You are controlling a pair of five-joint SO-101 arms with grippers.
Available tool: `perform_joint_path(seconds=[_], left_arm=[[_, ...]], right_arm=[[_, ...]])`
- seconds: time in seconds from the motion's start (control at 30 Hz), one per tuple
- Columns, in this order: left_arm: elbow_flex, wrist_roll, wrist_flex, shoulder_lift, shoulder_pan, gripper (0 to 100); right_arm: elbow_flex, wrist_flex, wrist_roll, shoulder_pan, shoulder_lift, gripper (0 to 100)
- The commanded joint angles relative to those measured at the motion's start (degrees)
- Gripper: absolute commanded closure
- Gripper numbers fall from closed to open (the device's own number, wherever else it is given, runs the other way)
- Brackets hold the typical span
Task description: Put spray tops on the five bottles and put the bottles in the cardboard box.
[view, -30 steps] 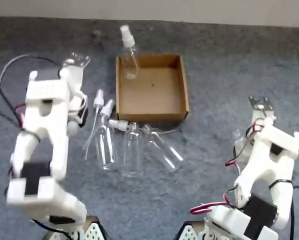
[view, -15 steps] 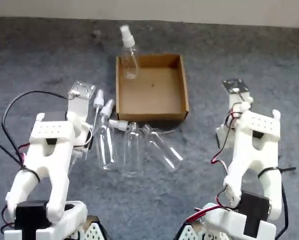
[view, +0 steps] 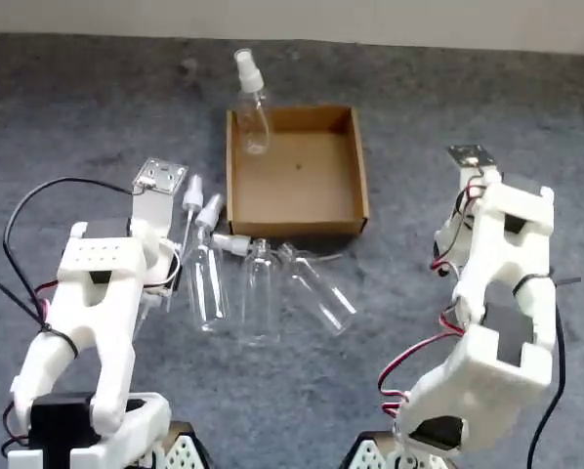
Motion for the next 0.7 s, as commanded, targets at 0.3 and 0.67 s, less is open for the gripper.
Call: perform_joint_path(seconds=[0.3,0.67], left_arm=[[0.1,0.4,-0.9,-2.0,1.3,100],[0.1,0.4,-0.9,-2.0,1.3,100]], right_arm=[[0.0,1.2,10.3,3.8,2.1,68.0],[0.0,1.6,10.4,3.7,2.0,93.9]])
